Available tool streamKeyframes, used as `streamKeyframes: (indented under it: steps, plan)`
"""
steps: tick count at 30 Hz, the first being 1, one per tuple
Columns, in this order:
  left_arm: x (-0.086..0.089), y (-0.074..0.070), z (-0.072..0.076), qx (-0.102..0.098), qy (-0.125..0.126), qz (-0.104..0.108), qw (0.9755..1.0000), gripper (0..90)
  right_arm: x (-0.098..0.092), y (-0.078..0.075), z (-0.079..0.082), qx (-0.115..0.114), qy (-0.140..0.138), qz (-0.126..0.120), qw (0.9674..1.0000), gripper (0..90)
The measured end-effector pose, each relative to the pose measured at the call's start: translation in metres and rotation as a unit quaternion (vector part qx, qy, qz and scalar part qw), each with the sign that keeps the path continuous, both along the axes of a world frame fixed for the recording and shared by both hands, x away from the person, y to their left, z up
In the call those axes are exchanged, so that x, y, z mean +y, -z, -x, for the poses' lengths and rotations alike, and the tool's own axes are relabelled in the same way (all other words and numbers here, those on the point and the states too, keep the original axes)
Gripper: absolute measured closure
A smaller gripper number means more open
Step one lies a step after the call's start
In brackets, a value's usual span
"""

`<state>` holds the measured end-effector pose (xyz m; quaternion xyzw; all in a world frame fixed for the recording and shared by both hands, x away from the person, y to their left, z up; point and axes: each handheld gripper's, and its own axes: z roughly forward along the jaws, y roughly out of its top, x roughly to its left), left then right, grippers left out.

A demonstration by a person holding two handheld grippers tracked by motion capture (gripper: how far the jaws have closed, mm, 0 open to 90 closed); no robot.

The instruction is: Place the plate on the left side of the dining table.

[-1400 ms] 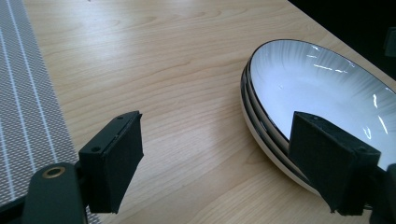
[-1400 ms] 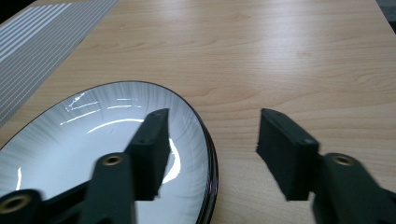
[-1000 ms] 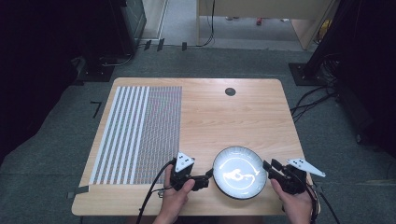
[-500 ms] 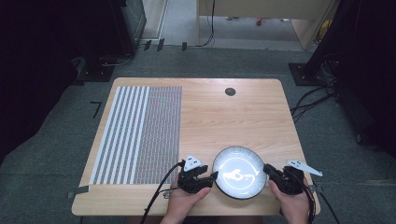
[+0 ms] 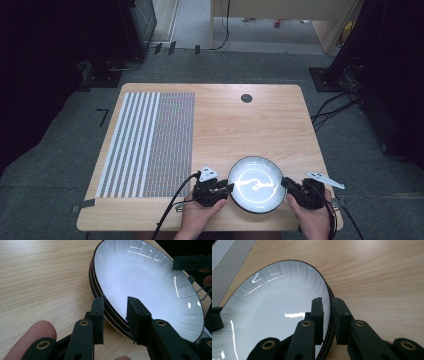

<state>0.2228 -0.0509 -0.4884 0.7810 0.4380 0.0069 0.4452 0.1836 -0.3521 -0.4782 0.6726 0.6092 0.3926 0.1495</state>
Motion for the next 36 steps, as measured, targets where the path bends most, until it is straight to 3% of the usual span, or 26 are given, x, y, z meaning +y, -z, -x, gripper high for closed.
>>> streamKeyframes:
  steps: [5, 7, 11, 14, 18, 26, 36]
  plan:
    - [0.0, -0.001, 0.0, -0.002, -0.002, -0.003, 1.0, 68.8, 0.011, 0.002, 0.003, -0.015, 0.027, 0.039, 0.9987, 86.5]
    - [0.0, -0.001, 0.0, -0.004, -0.002, -0.004, 1.0, 69.0, 0.013, 0.002, 0.004, -0.019, 0.035, 0.043, 0.9983, 87.1]
    - [-0.002, -0.001, 0.001, -0.008, -0.006, -0.008, 0.9999, 69.4, 0.007, 0.004, 0.004, -0.021, 0.042, 0.008, 0.9989, 88.5]
    - [-0.002, -0.001, 0.002, -0.013, -0.01, -0.011, 0.9998, 70.6, 0.006, 0.005, 0.004, -0.024, 0.045, 0.002, 0.9987, 88.8]
    - [-0.003, -0.001, 0.002, -0.013, -0.008, -0.014, 0.9998, 70.5, 0.001, 0.003, 0.005, -0.025, 0.045, -0.025, 0.9983, 89.3]
    - [-0.003, 0.001, 0.001, -0.012, -0.007, -0.014, 0.9998, 67.9, -0.001, 0.001, 0.006, -0.03, 0.045, -0.03, 0.9981, 89.6]
    - [0.0, -0.002, 0.002, -0.019, -0.013, -0.011, 0.9997, 66.7, -0.001, -0.005, 0.009, -0.045, 0.048, -0.019, 0.9977, 89.7]
